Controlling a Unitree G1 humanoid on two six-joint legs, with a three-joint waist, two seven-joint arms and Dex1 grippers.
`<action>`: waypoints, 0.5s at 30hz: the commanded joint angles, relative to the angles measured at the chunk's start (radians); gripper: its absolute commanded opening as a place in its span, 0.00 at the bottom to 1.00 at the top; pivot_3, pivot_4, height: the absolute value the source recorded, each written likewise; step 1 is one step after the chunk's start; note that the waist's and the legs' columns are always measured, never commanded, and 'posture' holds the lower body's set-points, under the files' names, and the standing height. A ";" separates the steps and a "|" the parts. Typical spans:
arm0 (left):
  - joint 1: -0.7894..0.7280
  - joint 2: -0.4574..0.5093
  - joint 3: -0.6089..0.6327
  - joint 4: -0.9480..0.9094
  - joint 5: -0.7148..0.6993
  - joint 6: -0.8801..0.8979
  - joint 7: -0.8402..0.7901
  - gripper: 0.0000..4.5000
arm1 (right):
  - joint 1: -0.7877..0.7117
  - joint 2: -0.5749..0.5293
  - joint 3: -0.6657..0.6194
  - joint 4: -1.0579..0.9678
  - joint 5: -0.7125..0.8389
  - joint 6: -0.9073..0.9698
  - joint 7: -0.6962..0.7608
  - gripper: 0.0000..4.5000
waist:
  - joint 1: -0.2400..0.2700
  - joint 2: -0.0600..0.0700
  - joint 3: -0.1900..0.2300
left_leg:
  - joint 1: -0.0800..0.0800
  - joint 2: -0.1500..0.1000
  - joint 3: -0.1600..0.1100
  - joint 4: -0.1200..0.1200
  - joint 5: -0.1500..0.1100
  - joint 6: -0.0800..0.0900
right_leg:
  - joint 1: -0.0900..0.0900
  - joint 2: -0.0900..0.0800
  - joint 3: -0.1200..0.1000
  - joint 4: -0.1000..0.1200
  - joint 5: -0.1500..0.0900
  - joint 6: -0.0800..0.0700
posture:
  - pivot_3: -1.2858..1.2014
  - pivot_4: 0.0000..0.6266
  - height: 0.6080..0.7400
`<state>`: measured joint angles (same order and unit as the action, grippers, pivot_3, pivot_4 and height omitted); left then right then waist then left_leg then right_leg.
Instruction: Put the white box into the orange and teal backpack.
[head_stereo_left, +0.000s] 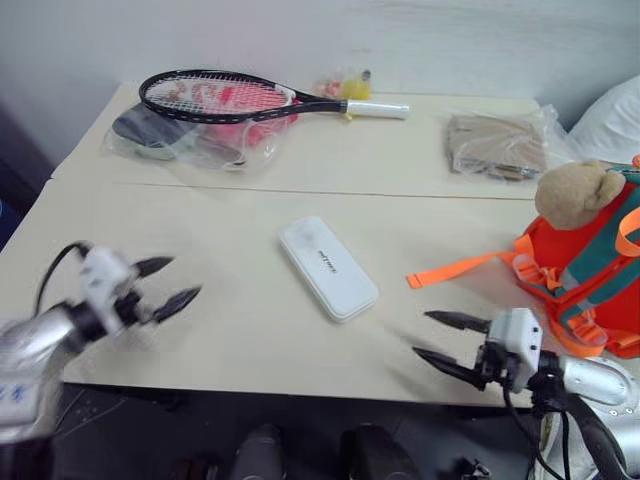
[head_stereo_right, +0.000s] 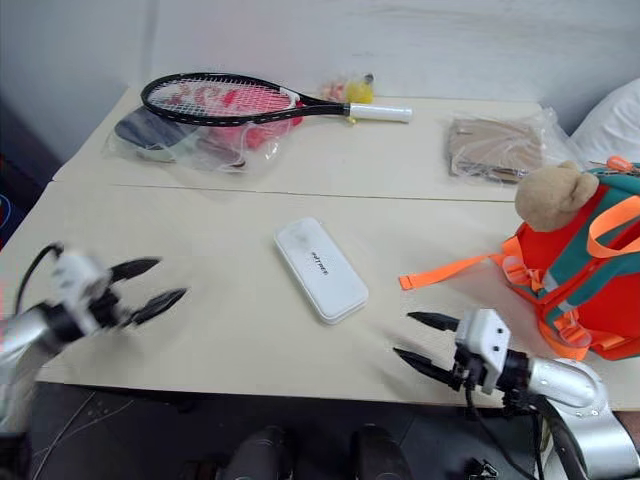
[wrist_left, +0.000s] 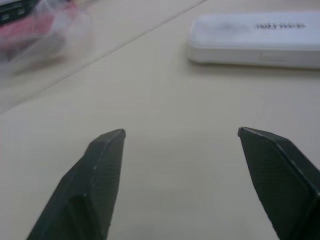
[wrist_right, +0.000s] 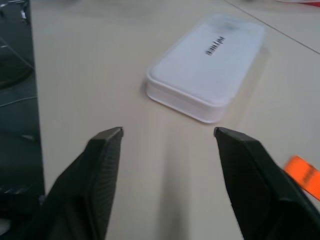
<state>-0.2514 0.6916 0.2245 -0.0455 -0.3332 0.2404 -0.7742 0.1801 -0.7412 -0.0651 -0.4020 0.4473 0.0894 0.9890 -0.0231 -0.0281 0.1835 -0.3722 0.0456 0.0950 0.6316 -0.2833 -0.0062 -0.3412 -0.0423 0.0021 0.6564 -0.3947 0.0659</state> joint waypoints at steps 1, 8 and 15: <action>-0.178 -0.046 -0.132 0.156 0.127 -0.039 0.045 0.54 | -0.035 -0.006 0.053 -0.014 -0.050 0.020 -0.001 0.34 | -0.004 0.000 0.000 | 0.000 0.000 0.000 0.000 0.001 -0.002 | 0.000 0.000 0.000 0.000 0.000 0.000 | 0.52 0.24 1.00; -0.698 -0.221 -0.321 0.863 0.383 -0.292 0.201 0.09 | -0.196 0.061 0.218 0.022 -0.152 0.111 -0.046 0.00 | -0.005 -0.003 0.002 | -0.007 0.003 0.003 0.011 0.002 -0.004 | -0.008 0.004 0.002 0.005 0.000 0.001 | 0.52 0.24 1.00; -0.854 -0.310 -0.333 1.185 0.420 -0.428 0.158 0.09 | -0.251 0.122 0.266 0.049 -0.219 0.150 -0.122 0.00 | -0.004 -0.004 0.002 | -0.020 0.002 0.004 0.018 0.001 -0.003 | -0.021 0.002 0.001 0.013 0.000 0.001 | 0.52 0.24 1.00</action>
<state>-1.0782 0.3831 -0.1084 1.1177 0.0795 -0.1477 -0.5932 -0.0636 -0.6326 0.1956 -0.3443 0.2361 0.2414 0.8897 -0.0276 -0.0317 0.1857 -0.3917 0.0480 0.0985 0.6497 -0.2818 -0.0099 -0.3624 -0.0405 0.0032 0.6697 -0.3945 0.0668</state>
